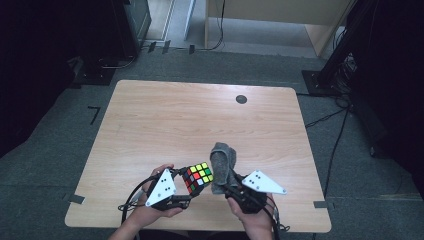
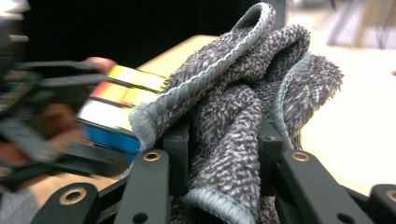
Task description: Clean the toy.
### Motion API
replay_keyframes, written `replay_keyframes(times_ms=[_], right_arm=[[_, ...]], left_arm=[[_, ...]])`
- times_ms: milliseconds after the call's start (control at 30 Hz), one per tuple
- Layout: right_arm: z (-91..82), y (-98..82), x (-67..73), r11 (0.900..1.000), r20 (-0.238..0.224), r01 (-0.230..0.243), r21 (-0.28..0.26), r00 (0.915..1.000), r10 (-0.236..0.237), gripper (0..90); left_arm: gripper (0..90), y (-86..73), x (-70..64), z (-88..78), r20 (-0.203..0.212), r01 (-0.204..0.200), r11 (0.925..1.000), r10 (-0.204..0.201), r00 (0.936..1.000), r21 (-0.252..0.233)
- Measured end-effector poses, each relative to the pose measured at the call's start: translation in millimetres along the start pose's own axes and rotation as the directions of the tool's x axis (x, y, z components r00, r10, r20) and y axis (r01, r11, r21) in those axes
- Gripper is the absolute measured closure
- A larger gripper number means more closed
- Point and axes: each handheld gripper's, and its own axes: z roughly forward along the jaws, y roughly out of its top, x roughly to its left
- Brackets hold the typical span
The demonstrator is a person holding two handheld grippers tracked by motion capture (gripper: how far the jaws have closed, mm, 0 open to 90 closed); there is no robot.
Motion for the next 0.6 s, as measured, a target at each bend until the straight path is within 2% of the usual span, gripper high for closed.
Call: replay_keyframes(times_ms=[67,133,233,300,333,400,467,500,533,600], right_arm=[[-3.9,0.5,-6.1,0.999,-0.023,-0.044,-0.031,0.9988,0.043,66.2],[-7.1,4.6,0.3,0.997,-0.064,-0.045,-0.068,0.9971,0.041,65.9],[-5.9,8.7,23.1,0.996,-0.133,0.032,-0.086,0.9901,-0.044,65.6],[-2.9,8.0,34.0,0.994,-0.148,0.081,-0.075,0.9847,-0.092,65.7],[-0.7,6.8,34.8,0.993,-0.147,0.095,-0.066,0.9837,-0.103,65.6],[-0.2,4.4,27.2,0.995,-0.129,0.071,-0.067,0.9886,-0.079,65.9],[-2.3,3.1,12.5,0.998,-0.065,0.027,-0.054,0.9974,-0.031,66.1],[-4.3,2.1,4.7,0.998,-0.052,-0.013,-0.061,0.9986,0.010,66.1],[-5.7,1.0,-1.9,0.996,-0.053,-0.046,-0.074,0.9977,0.042,66.1],[-5.5,-0.8,-6.7,0.991,-0.096,-0.099,-0.087,0.9912,0.090,65.9]], left_arm=[[33.9,-1.7,1.9,0.7,-0.001,0.002,1.0000,-0.002,1.0000,0.005],[33.9,-4.2,1.3,3.4,0.005,0.000,0.9998,0.000,1.0000,0.021],[33.8,-4.5,-3.9,6.7,0.020,-0.020,0.9994,0.019,0.9996,0.029],[33.8,-2.0,-6.7,4.8,0.026,-0.027,0.9996,0.027,0.9993,0.008],[33.8,-0.7,-6.5,3.6,0.019,-0.030,0.9995,0.030,0.9994,0.010],[33.9,-0.8,-3.0,0.1,0.011,-0.018,0.9998,0.018,0.9998,-0.005],[33.8,-0.7,4.4,-5.6,0.017,0.029,0.9986,-0.028,0.9995,-0.045],[33.9,-0.1,8.1,-8.3,0.025,0.053,0.9966,-0.052,0.9983,-0.063],[33.9,0.4,10.8,-10.6,0.033,0.076,0.9934,-0.074,0.9967,-0.086],[33.9,0.9,14.3,-13.6,0.061,0.116,0.9858,-0.109,0.9922,-0.122]])
